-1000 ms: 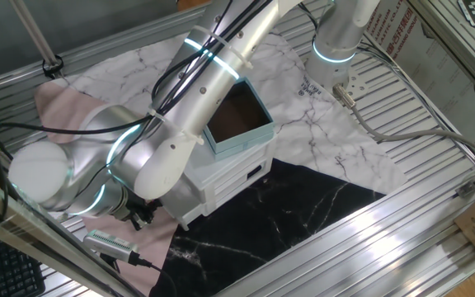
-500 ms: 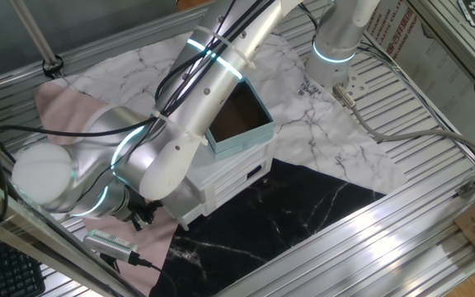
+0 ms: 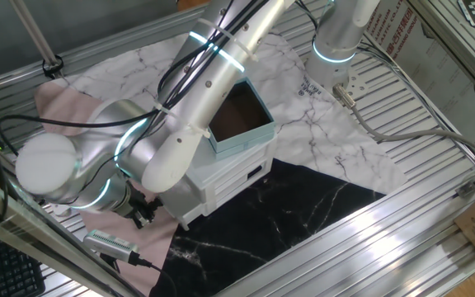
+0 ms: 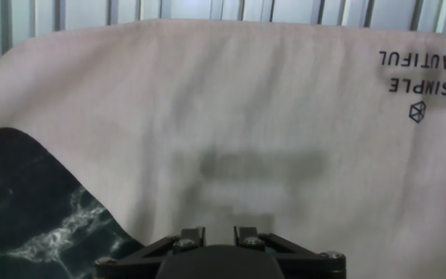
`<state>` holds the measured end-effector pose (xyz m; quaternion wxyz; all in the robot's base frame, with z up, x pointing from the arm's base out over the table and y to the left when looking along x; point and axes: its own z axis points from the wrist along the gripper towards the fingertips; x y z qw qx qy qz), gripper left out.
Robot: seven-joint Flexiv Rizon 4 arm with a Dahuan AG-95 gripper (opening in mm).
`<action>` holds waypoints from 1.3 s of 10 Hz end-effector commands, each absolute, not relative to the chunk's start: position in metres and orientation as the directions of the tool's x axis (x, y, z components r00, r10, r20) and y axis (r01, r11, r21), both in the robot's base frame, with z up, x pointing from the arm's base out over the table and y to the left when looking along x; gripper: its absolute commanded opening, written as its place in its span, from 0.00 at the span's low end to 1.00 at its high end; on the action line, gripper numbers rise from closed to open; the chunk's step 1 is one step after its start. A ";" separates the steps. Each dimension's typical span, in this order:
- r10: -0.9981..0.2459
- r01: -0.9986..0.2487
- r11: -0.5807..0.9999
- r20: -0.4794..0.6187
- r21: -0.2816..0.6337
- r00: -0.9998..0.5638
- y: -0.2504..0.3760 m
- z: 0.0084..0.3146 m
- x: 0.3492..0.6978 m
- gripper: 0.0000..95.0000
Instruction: Grasp the handle and open the drawer
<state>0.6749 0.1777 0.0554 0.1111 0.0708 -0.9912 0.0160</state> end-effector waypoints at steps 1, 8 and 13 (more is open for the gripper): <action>-0.149 -0.156 0.988 0.202 -0.018 -0.968 0.177 0.055 0.675 0.00; -0.168 -0.173 0.985 0.144 -0.024 -0.975 0.177 0.055 0.675 0.00; -0.165 -0.170 0.985 0.142 -0.025 -0.976 0.177 0.055 0.675 0.00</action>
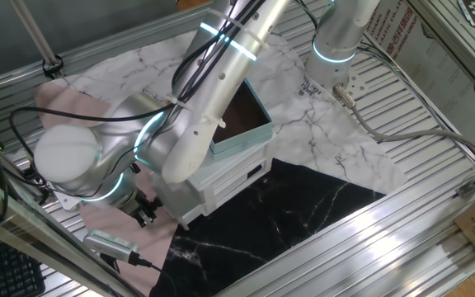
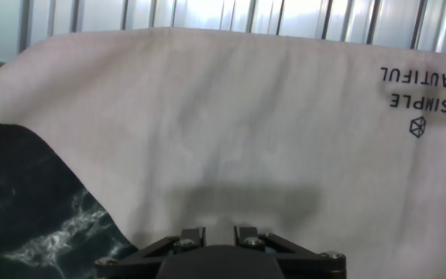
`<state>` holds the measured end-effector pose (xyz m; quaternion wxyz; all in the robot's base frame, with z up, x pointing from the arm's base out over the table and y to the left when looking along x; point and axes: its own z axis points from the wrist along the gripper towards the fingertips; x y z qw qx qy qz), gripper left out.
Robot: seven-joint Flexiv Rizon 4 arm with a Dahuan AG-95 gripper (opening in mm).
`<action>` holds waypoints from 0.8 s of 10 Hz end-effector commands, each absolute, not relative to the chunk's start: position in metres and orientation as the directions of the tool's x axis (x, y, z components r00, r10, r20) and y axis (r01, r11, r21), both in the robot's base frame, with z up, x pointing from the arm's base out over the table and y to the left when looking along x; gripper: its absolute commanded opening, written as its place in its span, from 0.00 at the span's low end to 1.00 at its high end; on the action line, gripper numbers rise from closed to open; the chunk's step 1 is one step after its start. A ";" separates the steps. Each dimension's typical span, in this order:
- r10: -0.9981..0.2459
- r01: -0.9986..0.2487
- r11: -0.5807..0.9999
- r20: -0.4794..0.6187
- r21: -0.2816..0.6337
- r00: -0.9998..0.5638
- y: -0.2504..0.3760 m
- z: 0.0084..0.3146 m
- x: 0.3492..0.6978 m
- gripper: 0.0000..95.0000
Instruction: Grasp the handle and open the drawer
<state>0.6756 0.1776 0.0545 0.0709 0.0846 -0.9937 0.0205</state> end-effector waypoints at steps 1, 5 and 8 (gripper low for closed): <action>-0.167 -0.172 0.985 0.141 -0.028 -0.976 0.177 0.055 0.675 0.00; -0.164 -0.169 0.985 0.139 -0.026 -0.977 0.178 0.056 0.675 0.00; -0.159 -0.164 0.986 0.139 -0.025 -0.978 0.178 0.059 0.675 0.00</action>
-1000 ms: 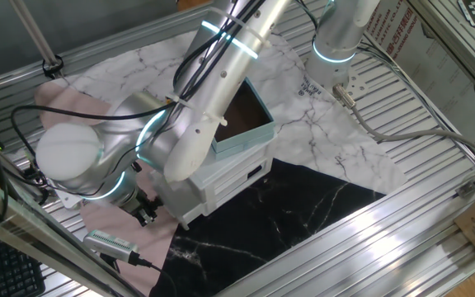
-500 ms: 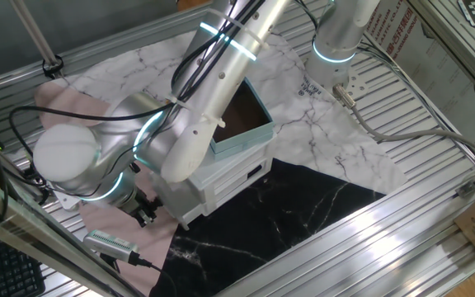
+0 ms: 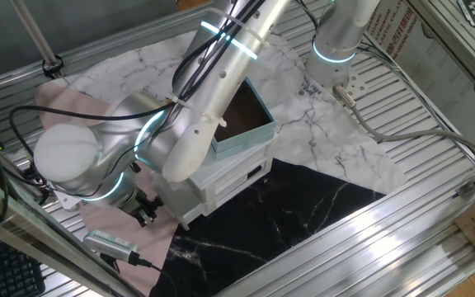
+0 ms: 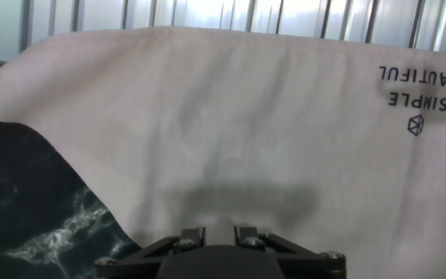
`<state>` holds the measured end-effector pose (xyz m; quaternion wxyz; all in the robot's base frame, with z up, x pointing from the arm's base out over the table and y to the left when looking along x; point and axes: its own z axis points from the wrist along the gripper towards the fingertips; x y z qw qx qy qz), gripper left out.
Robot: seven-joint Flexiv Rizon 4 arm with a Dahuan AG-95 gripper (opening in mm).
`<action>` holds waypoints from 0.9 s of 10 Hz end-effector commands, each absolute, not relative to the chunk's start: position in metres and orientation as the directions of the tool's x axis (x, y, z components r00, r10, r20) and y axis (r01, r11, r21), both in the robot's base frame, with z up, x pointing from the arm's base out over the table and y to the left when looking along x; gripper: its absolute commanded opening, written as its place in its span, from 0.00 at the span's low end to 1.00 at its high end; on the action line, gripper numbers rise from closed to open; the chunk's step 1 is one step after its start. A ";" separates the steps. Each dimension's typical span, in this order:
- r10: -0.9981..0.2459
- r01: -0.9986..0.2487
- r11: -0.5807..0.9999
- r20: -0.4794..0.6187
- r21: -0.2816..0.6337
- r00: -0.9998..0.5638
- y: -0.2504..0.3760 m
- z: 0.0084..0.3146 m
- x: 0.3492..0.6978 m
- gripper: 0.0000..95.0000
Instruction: Grasp the handle and open the drawer
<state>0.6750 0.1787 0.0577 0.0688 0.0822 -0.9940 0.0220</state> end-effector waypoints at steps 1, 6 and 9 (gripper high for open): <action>-0.160 -0.164 0.986 0.135 -0.025 -0.978 0.178 0.059 0.675 0.00; -0.162 -0.167 0.986 0.139 -0.026 -0.977 0.180 0.060 0.677 0.00; -0.162 -0.167 0.986 0.141 -0.027 -0.977 0.180 0.061 0.679 0.00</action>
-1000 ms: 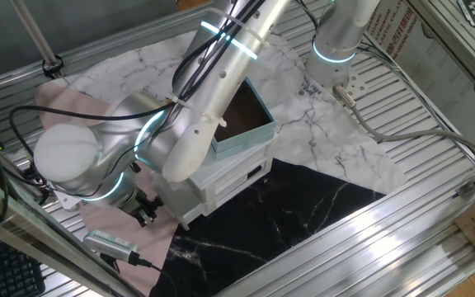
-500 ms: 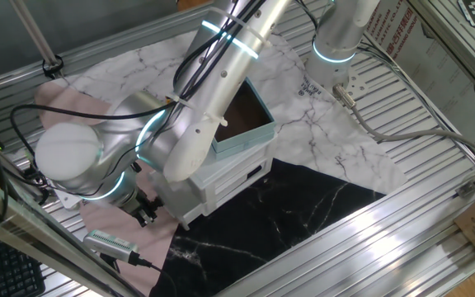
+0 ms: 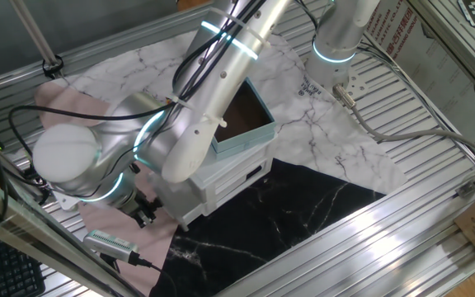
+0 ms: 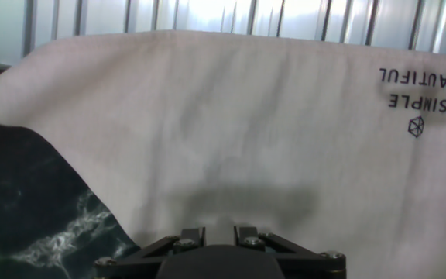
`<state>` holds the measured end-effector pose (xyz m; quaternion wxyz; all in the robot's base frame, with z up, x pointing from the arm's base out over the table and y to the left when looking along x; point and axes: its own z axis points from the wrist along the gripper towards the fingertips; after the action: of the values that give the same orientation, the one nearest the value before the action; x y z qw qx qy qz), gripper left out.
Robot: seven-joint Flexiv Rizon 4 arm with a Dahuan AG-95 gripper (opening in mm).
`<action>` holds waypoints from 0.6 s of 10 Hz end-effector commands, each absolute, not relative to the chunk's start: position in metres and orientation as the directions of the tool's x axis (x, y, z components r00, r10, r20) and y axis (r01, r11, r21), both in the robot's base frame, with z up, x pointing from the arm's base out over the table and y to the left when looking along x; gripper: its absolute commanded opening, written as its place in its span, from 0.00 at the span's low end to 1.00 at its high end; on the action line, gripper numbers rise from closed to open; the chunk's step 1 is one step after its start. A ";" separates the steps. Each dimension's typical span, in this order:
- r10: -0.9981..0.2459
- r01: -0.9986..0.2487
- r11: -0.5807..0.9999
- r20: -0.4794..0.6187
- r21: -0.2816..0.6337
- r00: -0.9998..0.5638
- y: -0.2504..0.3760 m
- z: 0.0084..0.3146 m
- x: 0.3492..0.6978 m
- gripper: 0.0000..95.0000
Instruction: Grasp the handle and open the drawer
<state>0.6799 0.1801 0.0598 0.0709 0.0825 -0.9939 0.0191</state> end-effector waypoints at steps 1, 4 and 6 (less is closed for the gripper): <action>-0.161 -0.166 0.986 0.140 -0.027 -0.977 0.180 0.061 0.679 0.00; -0.159 -0.164 0.986 0.142 -0.028 -0.977 0.182 0.063 0.683 0.00; -0.158 -0.164 0.986 0.146 -0.029 -0.977 0.183 0.064 0.687 0.00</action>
<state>0.6865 0.1834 0.0639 0.0717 0.0809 -0.9939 0.0207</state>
